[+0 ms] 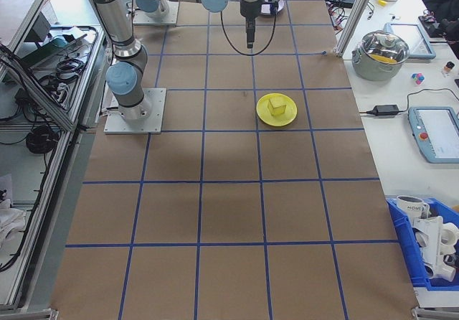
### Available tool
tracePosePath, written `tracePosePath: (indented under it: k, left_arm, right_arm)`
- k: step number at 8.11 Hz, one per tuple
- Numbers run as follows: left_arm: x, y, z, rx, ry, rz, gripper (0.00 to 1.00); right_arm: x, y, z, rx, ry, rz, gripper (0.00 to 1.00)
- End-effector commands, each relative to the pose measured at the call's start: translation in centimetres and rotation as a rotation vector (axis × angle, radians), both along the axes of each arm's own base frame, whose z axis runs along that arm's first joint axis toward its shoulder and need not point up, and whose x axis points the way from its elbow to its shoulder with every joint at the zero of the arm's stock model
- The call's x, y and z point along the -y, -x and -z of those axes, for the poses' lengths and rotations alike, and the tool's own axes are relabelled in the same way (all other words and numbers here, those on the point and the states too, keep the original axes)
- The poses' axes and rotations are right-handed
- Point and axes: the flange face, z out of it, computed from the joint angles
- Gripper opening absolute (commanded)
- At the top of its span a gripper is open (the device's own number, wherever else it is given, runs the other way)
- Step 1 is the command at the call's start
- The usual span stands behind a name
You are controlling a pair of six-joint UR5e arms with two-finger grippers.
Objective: Sort blocks by color into plates
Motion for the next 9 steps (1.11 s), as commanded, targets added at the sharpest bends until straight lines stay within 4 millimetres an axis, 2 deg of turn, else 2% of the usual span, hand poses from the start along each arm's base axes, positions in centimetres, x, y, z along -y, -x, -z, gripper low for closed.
tracePosePath:
  k: [1, 2, 4, 5, 7, 9]
  left_arm:
    - [3.9, -10.3, 3.7, -0.013, -0.099, -0.163, 0.32]
    - [5.0, -13.5, 5.4, -0.021, -0.086, -0.212, 0.32]
    - [8.0, -14.5, 8.9, -0.022, -0.06, -0.219, 0.33]
    - [9.0, -14.6, 10.4, -0.03, -0.063, -0.222, 0.33]
    - [9.3, -13.4, 11.2, -0.066, -0.064, -0.268, 0.33]
    - [10.2, -13.4, 13.2, -0.06, -0.045, -0.25, 0.33]
  right_arm:
    - [0.0, 0.0, 0.0, 0.0, 0.0, 0.0, 1.0]
    - [0.0, 0.0, 0.0, -0.001, 0.0, 0.0, 1.0]
    - [0.0, 0.0, 0.0, 0.0, 0.0, 0.0, 1.0]
    - [0.1, 0.0, 0.1, 0.002, -0.001, 0.001, 1.0]
    - [0.1, 0.0, 0.1, 0.003, 0.001, 0.001, 1.0]
    - [0.1, 0.0, 0.0, 0.002, 0.002, 0.0, 1.0]
